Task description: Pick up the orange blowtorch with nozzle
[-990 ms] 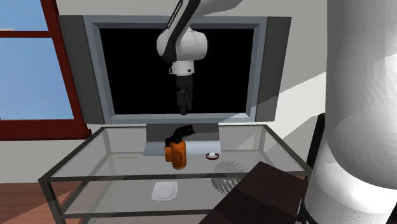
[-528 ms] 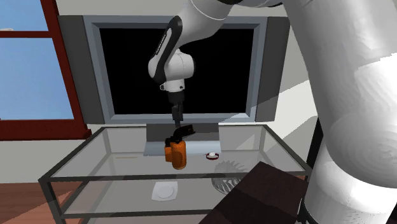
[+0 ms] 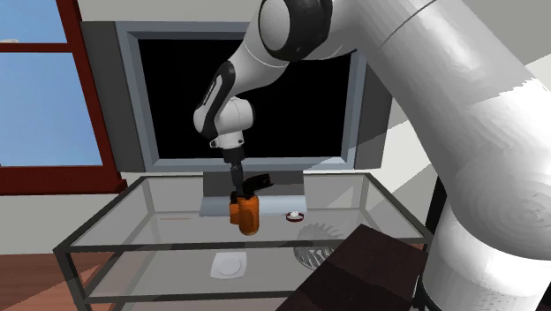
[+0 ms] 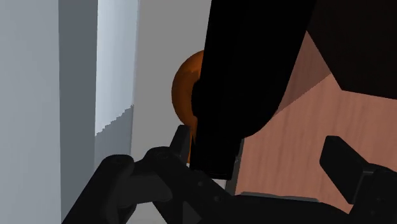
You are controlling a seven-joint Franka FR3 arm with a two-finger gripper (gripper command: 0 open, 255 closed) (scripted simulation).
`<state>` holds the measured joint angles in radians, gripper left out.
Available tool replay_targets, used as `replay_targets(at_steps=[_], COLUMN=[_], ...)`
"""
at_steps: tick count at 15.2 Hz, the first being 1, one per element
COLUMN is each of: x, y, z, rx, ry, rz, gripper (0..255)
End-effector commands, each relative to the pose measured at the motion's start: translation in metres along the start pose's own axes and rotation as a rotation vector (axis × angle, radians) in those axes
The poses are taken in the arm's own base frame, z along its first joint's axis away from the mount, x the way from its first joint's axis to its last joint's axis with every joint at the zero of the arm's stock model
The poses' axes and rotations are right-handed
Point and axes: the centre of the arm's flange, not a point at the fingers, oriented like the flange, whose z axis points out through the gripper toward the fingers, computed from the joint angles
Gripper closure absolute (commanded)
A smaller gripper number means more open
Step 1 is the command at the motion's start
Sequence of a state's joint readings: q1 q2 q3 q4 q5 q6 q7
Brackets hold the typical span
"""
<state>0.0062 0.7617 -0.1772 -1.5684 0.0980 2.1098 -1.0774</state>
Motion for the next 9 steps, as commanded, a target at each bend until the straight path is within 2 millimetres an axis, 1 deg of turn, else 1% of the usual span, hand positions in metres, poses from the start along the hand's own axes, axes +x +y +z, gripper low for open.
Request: replay_targets(at_steps=[1,5,7,8,9], x=[0.005,0.008,0.009,0.009,0.011], y=[0.014,0.017,0.018,0.017,0.015], z=[0.011,0.032,0.035,0.036,0.038], rx=[-0.068,-0.068,-0.068,-0.068,-0.068], ry=[0.030,0.030,0.030,0.031,0.031], rz=[0.000,0.000,0.000,0.000,0.001], gripper=[0,0,0,255,255])
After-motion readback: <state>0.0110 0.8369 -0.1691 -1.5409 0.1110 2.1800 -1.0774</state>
